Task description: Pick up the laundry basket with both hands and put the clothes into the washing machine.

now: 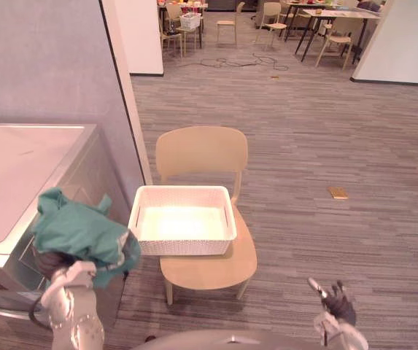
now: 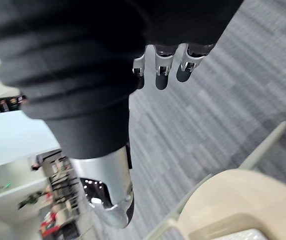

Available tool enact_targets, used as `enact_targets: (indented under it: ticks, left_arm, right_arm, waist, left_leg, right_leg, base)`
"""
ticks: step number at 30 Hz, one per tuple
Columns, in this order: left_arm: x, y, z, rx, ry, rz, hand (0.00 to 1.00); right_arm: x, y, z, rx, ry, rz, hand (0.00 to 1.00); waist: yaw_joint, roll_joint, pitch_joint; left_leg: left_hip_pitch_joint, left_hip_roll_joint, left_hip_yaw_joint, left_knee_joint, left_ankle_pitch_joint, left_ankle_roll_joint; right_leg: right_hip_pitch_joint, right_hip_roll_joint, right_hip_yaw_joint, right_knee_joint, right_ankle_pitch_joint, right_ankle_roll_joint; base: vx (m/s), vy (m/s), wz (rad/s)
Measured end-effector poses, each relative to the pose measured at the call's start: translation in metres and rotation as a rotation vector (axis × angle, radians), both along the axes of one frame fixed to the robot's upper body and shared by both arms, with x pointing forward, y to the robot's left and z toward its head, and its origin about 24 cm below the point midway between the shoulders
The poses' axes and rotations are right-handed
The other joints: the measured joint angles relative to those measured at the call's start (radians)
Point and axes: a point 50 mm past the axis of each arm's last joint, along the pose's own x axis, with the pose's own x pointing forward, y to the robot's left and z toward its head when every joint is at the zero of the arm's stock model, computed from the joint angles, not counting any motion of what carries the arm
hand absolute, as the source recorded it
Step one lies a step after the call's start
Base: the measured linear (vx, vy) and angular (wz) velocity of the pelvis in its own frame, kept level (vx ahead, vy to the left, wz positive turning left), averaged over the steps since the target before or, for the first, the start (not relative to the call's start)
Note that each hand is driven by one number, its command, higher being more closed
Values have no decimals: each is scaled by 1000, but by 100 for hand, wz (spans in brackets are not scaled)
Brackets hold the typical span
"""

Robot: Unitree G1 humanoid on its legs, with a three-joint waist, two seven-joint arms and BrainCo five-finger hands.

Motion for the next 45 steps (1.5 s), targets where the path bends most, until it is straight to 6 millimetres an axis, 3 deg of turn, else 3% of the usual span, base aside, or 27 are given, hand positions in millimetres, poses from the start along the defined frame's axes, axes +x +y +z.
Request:
enact_targets:
  ticks: [6, 13, 15, 17, 20, 22, 23, 24, 25, 26, 27, 28, 29, 30, 31, 33, 34, 35, 36, 37, 39, 43, 45]
  left_arm:
    - [-28, -17, -48, -189, 167, -11, 100]
    - [-36, -37, -77, -325, 268, -49, 100]
    - [-38, -38, -80, -332, 282, -49, 100]
    - [-36, -39, -80, -348, 268, -50, 100]
    - [-31, -41, -77, -362, 242, -65, 100]
    - [-29, -42, -77, -368, 237, -72, 100]
    - [-21, -41, -72, -357, 212, -88, 100]
    - [-14, -46, -68, -358, 188, -123, 100]
    - [-13, -50, -66, -360, 179, -137, 100]
    - [-10, -53, -63, -358, 165, -159, 100]
    - [-8, -55, -60, -360, 150, -166, 100]
    - [-2, -55, -55, -355, 122, -177, 100]
    - [7, -54, -48, -342, 85, -187, 100]
    - [18, -55, -40, -324, 40, -222, 100]
    - [21, -57, -38, -324, 28, -235, 100]
    - [22, -64, -39, -334, 36, -261, 100]
    - [27, -72, -37, -342, 26, -292, 100]
    - [28, -75, -37, -348, 24, -304, 100]
    - [31, -73, -37, -348, 24, -299, 100]
    - [32, -65, -40, -343, 29, -263, 100]
    - [21, -56, -48, -343, 70, -215, 100]
    - [13, -56, -53, -341, 102, -217, 100]
    - [13, -59, -53, -327, 113, -239, 100]
  right_arm:
    - [-49, 22, -36, 117, 234, -97, 0]
    - [-92, 52, -66, 255, 490, -132, 0]
    - [-93, 53, -68, 238, 527, -107, 0]
    - [-80, 51, -67, 193, 535, -23, 0]
    - [-60, 42, -65, 137, 517, 60, 0]
    - [-48, 41, -64, 104, 514, 110, 0]
    - [-40, 43, -64, 91, 505, 145, 0]
    - [-27, 40, -61, 53, 485, 174, 0]
    - [-23, 36, -58, 27, 476, 176, 0]
    - [-18, 27, -53, -17, 457, 181, 0]
    - [-10, 23, -50, -39, 436, 192, 0]
    - [-8, 21, -49, -42, 434, 196, 0]
    - [-6, 30, -51, -18, 424, 196, 0]
    - [-7, 43, -55, 31, 410, 163, 0]
    - [-7, 42, -53, 23, 406, 166, 0]
    - [-9, 39, -53, 16, 415, 165, 0]
    - [-9, 37, -53, 14, 419, 164, 0]
    - [-9, 35, -53, 12, 417, 155, 0]
    - [-7, 33, -53, 18, 415, 138, 0]
    - [-8, 44, -57, 64, 421, 123, 0]
    - [-13, 52, -61, 92, 441, 123, 0]
    - [-18, 51, -62, 102, 460, 122, 0]
    - [-15, 48, -60, 95, 445, 112, 0]
  waist:
    - [17, 11, 2]
    - [44, 11, 16]
    - [45, 10, 39]
    - [45, 11, 99]
    - [57, 35, 171]
    - [63, 23, 182]
    - [65, -29, 196]
    - [69, -41, 210]
    - [71, -36, 217]
    - [70, 11, 215]
    - [67, 46, 212]
    - [62, 36, 212]
    - [47, -2, 208]
    - [46, -26, 218]
    - [50, -25, 217]
    - [44, -8, 200]
    - [43, 3, 194]
    - [41, 12, 188]
    - [31, 2, 185]
    - [37, -29, 187]
    - [41, -49, 182]
    - [71, -32, 188]
    - [81, -23, 185]
  left_leg:
    - [29, 11, 5, 0, -1, 0]
    - [21, 26, -18, 1, -2, 0]
    - [22, 33, -23, 2, -2, 0]
    - [19, 45, -31, 8, 0, -2]
    - [-69, 58, -80, 88, -1, -3]
    - [-102, 34, -76, 30, -67, -91]
    - [-121, -11, -83, 82, -42, -38]
    - [-182, -31, -71, 304, -60, 36]
    - [-194, -7, -49, 409, -101, 66]
    - [-164, 47, -6, 483, -195, 84]
    - [-140, 39, 6, 434, -212, 83]
    - [-123, 11, 6, 358, -190, 84]
    - [-85, -29, -14, 239, -155, 110]
    - [-93, 43, 84, 383, -240, 169]
    - [-93, 120, 94, 502, -272, 146]
    - [-70, 235, 75, 571, -281, 116]
    - [-63, 260, 49, 547, -270, 106]
    - [-61, 256, 32, 514, -289, 42]
    - [-68, 218, 26, 482, -317, -108]
    - [-85, 171, 20, 487, -322, -102]
    - [-100, 165, -8, 532, -342, -94]
    - [-151, 158, -68, 682, -458, -63]
    - [-155, 125, -80, 679, -476, -47]
  right_leg:
    - [20, 1, -2, 38, -23, 1]
    - [16, 2, -35, 95, -49, -3]
    - [17, 6, -42, 115, -55, -4]
    - [10, 4, -69, 172, -82, -7]
    - [-40, -11, -118, 278, -128, -17]
    - [-97, -53, -145, 311, -140, -25]
    - [-129, -123, -160, 324, -143, -47]
    - [-157, -170, -167, 342, -142, -63]
    - [-160, -170, -176, 346, -139, -66]
    - [-153, -164, -197, 367, -138, -66]
    - [-152, -159, -208, 397, -148, -52]
    - [-160, -172, -211, 413, -164, -48]
    - [-162, -201, -206, 382, -161, -58]
    - [-107, -235, -280, 355, -112, -38]
    - [-82, -234, -300, 355, -104, -28]
    - [-70, -250, -341, 370, -97, -12]
    - [-78, -275, -359, 389, -87, 4]
    - [-86, -289, -365, 399, -78, 16]
    - [-88, -322, -379, 403, -54, 32]
    - [-88, -339, -374, 374, -36, 28]
    - [-21, -294, -363, 302, -6, 25]
    - [72, -310, -401, 268, 77, 45]
    - [66, -342, -365, 293, 190, -31]
  base:
    - [0, 0, 0]
    - [-42, -9, 17]
    - [-36, -32, 15]
    - [-66, -50, 37]
    - [-167, -41, 63]
    - [-137, 21, 68]
    - [-124, 80, 75]
    - [-128, 69, 66]
    - [-127, 18, 46]
    - [-90, 49, 42]
    - [-106, 73, 54]
    - [-96, 88, 73]
    - [-37, 47, 126]
    - [-30, 64, 122]
    - [0, 62, 103]
    - [-70, 234, 62]
    - [-54, 356, 73]
    - [-31, 424, 88]
    - [-24, 438, 76]
    - [-25, 346, 64]
    - [12, 188, 43]
    - [-33, 234, 43]
    - [-26, 203, 52]
